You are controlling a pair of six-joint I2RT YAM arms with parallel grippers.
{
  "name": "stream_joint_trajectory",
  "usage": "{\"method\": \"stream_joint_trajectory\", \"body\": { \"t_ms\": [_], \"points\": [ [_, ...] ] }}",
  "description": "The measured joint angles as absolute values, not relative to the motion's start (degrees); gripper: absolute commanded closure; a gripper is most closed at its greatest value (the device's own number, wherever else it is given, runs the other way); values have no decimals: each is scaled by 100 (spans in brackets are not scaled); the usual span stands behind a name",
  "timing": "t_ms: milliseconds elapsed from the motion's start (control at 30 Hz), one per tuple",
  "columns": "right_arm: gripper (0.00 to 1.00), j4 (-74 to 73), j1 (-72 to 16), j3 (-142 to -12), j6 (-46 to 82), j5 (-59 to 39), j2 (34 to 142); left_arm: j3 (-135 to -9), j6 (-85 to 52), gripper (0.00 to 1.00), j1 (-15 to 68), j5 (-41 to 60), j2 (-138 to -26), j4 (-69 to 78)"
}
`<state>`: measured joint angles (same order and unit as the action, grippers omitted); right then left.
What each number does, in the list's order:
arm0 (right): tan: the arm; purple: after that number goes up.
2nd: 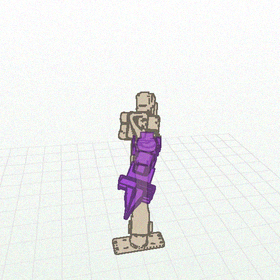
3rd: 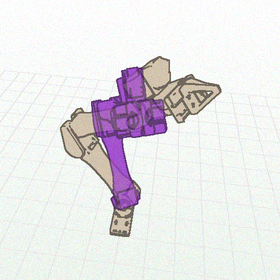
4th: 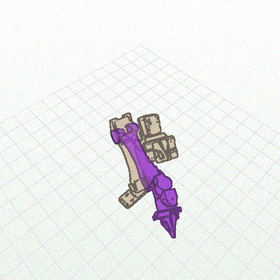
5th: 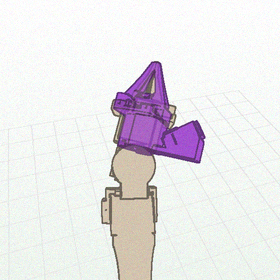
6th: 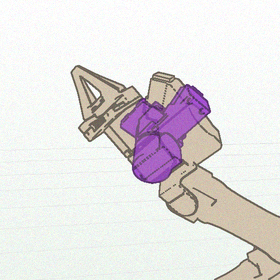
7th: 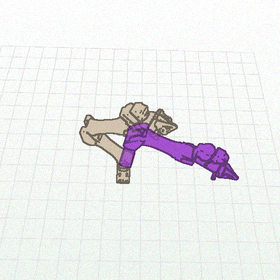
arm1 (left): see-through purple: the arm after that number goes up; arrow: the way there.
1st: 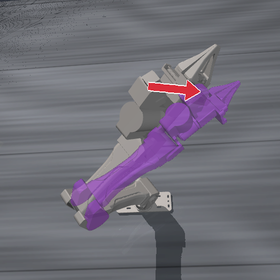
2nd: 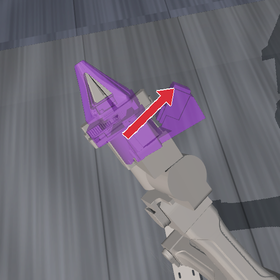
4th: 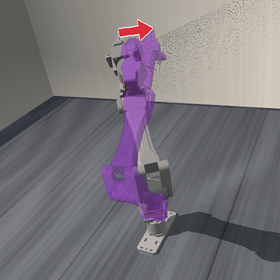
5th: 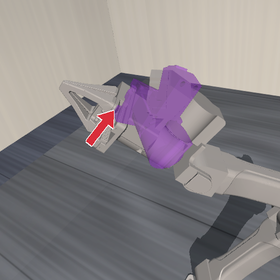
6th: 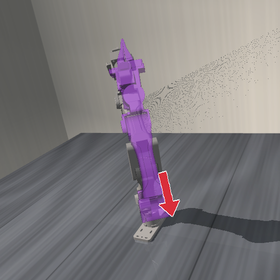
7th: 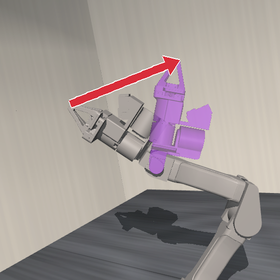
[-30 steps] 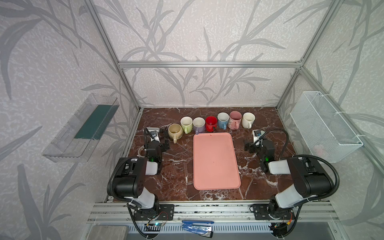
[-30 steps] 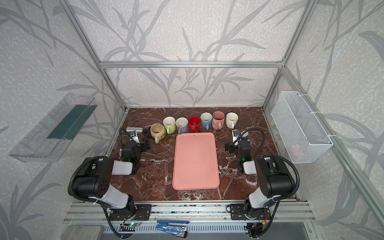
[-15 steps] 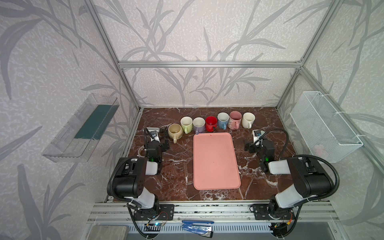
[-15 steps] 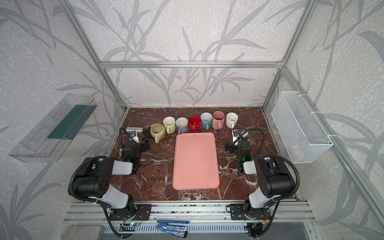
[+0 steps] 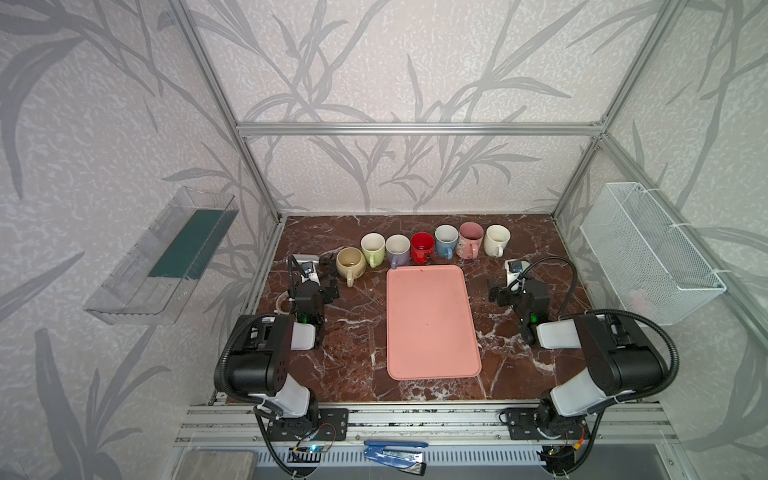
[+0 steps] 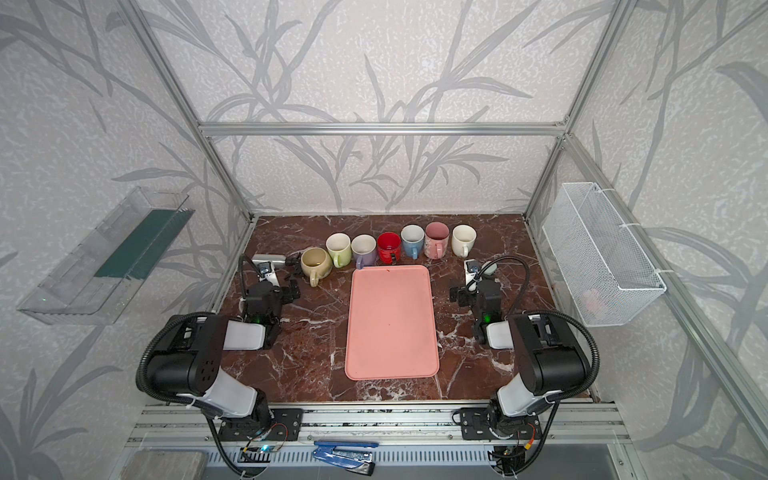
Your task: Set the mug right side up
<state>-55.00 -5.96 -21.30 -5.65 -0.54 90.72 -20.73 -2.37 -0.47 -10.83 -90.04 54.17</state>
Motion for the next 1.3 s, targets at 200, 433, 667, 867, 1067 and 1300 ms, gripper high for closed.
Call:
{"method": "stream_joint_trajectory", "body": {
  "t_ms": [200,433,667,867,1067,1300],
  "points": [
    [1,-5500,-596,-2130,-565,-54,9072,-2073,-235,1,-47,-1085,-9004,5417],
    [1,-5502,-596,-2130,-565,-54,9072,-2073,-235,1,-47,-1085,-9004,5417],
    [1,-5502,-596,-2130,-565,-54,9072,-2073,-235,1,-47,-1085,-9004,5417],
    [1,-5502,-596,-2130,-565,-54,9072,-2040,-217,1,-43,-1057,-9004,5507],
    [1,-5502,-596,-2130,-565,-54,9072,-1024,-373,1,-40,-1378,-9056,6777],
    [1,-5502,-596,-2130,-565,-54,9072,-2043,-338,1,-43,-1267,-9072,5953]
  ]
}}
